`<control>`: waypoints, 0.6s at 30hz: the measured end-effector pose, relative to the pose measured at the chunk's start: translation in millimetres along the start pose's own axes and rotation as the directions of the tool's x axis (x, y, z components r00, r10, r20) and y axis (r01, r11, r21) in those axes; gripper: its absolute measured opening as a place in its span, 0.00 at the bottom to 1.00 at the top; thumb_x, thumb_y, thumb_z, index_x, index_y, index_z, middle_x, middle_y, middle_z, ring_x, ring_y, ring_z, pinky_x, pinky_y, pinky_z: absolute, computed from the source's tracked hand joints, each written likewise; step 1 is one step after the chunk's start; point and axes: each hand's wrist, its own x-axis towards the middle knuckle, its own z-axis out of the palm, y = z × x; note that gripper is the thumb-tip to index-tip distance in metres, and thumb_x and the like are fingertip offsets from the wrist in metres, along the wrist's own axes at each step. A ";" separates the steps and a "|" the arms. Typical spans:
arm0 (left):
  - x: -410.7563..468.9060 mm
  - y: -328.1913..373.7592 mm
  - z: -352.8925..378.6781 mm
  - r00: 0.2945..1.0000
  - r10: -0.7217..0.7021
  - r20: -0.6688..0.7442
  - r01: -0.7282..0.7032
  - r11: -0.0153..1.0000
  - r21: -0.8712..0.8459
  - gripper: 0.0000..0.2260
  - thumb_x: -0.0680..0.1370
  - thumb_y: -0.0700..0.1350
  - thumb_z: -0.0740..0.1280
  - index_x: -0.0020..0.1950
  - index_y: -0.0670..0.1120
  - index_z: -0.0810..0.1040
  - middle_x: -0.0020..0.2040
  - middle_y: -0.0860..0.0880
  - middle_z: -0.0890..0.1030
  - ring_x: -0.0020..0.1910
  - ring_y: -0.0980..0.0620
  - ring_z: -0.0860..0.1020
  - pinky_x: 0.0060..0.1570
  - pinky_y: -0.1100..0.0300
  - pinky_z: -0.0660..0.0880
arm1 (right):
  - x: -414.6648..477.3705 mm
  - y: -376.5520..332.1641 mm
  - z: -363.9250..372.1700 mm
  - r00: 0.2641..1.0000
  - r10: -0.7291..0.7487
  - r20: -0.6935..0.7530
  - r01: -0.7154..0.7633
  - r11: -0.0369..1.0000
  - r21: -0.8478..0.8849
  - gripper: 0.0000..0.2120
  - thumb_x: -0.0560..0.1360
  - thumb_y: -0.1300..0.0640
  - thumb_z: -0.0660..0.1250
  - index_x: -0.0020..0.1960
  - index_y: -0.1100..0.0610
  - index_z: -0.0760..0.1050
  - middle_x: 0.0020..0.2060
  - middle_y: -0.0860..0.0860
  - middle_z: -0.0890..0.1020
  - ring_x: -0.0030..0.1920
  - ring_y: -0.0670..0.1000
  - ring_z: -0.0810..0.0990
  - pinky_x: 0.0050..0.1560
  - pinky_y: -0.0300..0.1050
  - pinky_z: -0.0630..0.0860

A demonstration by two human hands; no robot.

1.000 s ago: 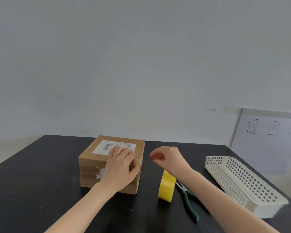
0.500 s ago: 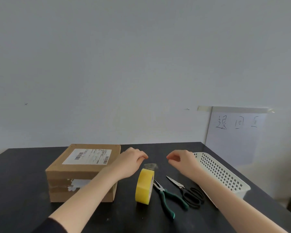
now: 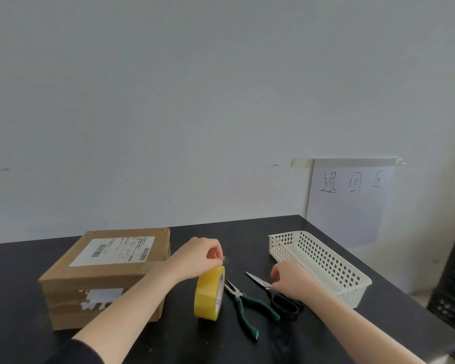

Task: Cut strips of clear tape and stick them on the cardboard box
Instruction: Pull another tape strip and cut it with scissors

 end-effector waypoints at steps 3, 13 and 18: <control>-0.4 1.1 0.0 1.000 0.002 -0.031 0.000 0.999 0.043 0.04 0.77 0.51 0.67 0.50 0.53 0.78 0.47 0.56 0.79 0.48 0.58 0.76 0.47 0.59 0.77 | -0.1 9.4 13.2 0.997 0.075 0.037 -0.072 0.993 -0.088 0.10 0.72 0.57 0.66 0.53 0.58 0.78 0.49 0.53 0.82 0.51 0.55 0.81 0.46 0.45 0.78; 1.8 3.0 -3.2 1.000 0.002 -0.019 -0.001 0.996 0.090 0.05 0.76 0.51 0.66 0.50 0.53 0.79 0.48 0.56 0.79 0.49 0.58 0.75 0.48 0.57 0.77 | -3.2 13.4 24.4 0.991 0.130 0.027 -0.126 0.985 -0.118 0.07 0.72 0.61 0.68 0.47 0.56 0.71 0.43 0.51 0.75 0.43 0.55 0.76 0.39 0.44 0.73; 4.2 0.0 -8.0 1.000 -0.002 0.024 0.003 1.000 -0.007 0.04 0.76 0.50 0.67 0.49 0.53 0.81 0.47 0.57 0.81 0.48 0.59 0.77 0.46 0.64 0.74 | -0.3 15.1 20.9 0.995 0.095 0.015 -0.095 0.995 0.004 0.05 0.70 0.57 0.68 0.40 0.56 0.73 0.35 0.50 0.74 0.37 0.54 0.76 0.35 0.43 0.68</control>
